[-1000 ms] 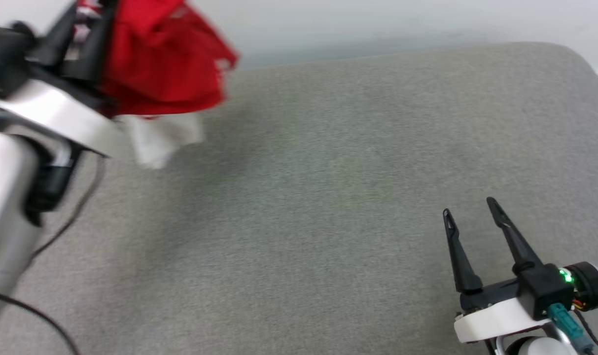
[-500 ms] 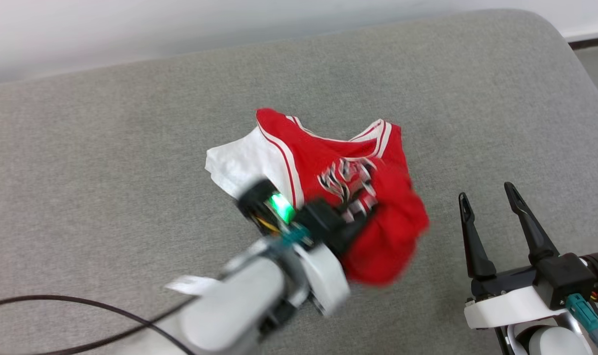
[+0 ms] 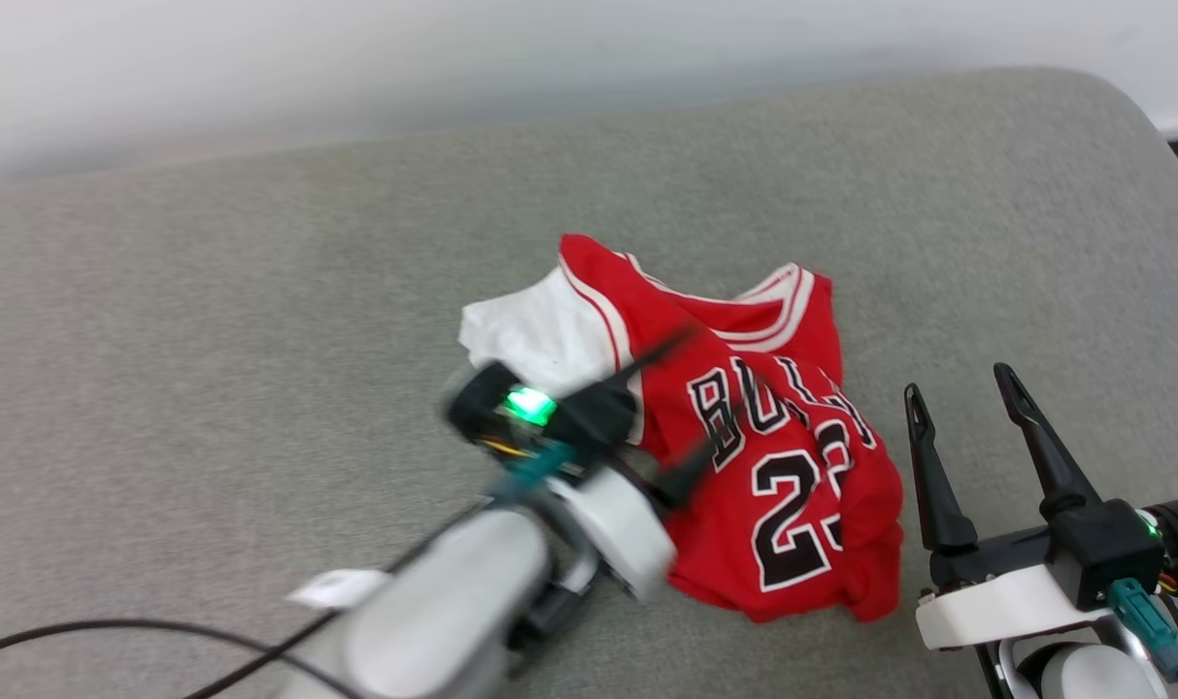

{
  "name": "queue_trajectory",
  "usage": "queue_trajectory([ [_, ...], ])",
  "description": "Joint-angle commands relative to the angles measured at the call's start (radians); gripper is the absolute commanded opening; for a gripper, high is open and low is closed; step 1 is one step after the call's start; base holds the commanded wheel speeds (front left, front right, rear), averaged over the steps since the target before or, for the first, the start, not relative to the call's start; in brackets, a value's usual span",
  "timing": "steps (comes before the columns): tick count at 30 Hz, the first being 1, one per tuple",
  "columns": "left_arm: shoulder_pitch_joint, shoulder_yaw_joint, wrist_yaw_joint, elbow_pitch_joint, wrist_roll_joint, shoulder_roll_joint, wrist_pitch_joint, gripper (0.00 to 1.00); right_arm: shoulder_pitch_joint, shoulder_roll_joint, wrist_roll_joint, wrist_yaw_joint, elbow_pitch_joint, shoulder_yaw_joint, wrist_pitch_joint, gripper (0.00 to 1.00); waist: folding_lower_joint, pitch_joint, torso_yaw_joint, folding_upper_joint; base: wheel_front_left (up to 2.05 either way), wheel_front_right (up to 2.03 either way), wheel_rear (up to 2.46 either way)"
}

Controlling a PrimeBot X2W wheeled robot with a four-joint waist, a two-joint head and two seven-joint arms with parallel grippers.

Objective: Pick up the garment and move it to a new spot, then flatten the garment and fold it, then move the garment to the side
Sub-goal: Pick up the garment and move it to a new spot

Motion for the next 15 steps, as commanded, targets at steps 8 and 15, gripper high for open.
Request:
queue_trajectory([
  [8, 0.170, 0.373, 0.086, -0.222, 0.023, 0.118, -0.002, 1.00, -0.011, -0.001, -0.022, -0.001, -0.017, -0.011, -0.002, 1.00, 0.0000, -0.071, 0.069, -0.0001, 0.00, 0.00, 0.00],
  [15, 0.394, 0.644, 0.127, -0.357, 0.086, 0.144, -0.002, 1.00, -0.016, -0.001, 0.008, -0.001, -0.047, -0.005, -0.002, 1.00, 0.0000, -0.088, 0.077, -0.0001, 0.00, 0.00, 0.00],
])
